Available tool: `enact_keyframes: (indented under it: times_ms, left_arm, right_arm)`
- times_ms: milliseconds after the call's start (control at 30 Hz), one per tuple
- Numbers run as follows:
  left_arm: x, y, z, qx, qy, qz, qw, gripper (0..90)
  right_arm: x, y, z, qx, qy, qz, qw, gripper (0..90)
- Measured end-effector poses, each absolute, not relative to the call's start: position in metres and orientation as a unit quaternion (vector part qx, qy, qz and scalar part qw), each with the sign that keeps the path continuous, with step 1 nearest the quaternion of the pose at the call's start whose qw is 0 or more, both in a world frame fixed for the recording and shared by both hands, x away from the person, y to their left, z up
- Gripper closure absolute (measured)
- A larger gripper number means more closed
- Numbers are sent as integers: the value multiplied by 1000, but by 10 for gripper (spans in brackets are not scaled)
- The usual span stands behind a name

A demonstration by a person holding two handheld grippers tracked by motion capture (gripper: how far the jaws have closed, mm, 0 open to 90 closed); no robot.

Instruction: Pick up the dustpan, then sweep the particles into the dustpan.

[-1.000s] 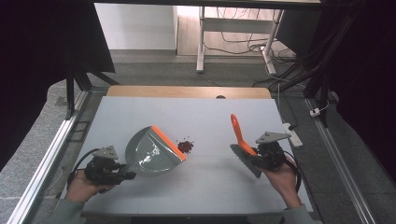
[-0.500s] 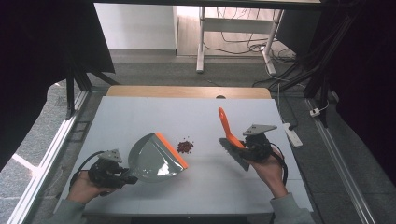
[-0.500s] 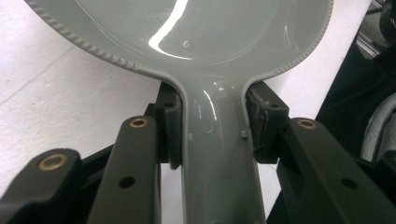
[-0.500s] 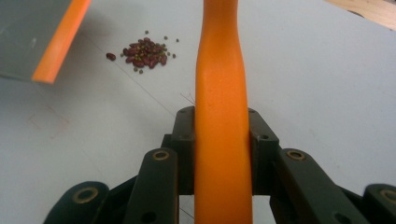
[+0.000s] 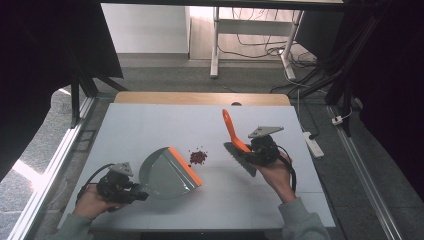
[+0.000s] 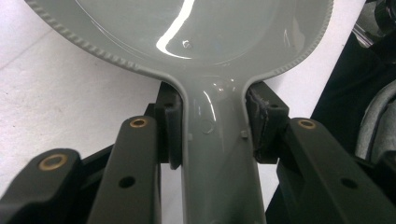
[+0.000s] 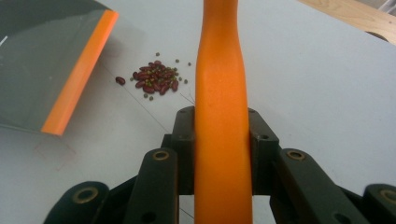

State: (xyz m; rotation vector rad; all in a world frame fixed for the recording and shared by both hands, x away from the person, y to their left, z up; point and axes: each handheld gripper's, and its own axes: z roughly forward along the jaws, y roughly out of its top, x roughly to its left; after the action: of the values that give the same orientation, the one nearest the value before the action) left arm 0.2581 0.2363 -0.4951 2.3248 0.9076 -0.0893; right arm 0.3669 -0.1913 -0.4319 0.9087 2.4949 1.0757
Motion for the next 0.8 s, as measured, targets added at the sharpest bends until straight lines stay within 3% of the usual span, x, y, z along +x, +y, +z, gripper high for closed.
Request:
enact_keyframes:
  times_ms: [800]
  left_arm:
    - [264, 229, -504, 889, 358, -39, 283, 617]
  right_arm:
    - [411, -140, -453, 322, 866, 362, 126, 709]
